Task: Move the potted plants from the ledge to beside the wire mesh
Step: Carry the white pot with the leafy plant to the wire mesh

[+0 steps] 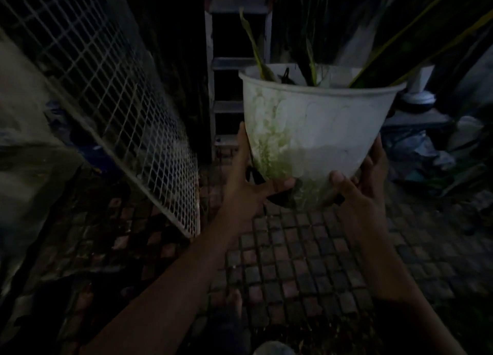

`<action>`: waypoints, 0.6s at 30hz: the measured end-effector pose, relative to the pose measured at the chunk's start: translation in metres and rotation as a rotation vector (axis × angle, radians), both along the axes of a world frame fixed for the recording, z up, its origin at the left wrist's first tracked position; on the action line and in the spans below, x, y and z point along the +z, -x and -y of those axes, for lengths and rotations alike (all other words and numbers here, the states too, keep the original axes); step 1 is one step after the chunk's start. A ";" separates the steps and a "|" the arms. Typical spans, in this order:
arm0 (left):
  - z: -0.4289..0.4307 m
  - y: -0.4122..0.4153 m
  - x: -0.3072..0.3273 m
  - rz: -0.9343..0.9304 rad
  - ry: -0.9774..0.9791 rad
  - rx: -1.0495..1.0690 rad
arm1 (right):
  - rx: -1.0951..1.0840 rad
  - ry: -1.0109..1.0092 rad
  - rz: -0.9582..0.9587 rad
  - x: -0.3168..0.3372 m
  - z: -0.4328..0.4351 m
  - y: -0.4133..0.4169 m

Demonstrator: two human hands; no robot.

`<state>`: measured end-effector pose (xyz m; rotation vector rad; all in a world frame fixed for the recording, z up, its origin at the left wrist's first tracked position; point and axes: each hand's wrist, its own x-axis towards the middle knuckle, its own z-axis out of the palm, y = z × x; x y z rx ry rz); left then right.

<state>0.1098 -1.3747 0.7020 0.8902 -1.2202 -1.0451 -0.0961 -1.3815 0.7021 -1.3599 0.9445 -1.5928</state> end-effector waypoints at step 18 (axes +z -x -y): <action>0.327 0.127 -0.015 -0.062 0.047 0.096 | 0.092 -0.020 -0.004 -0.010 0.349 0.123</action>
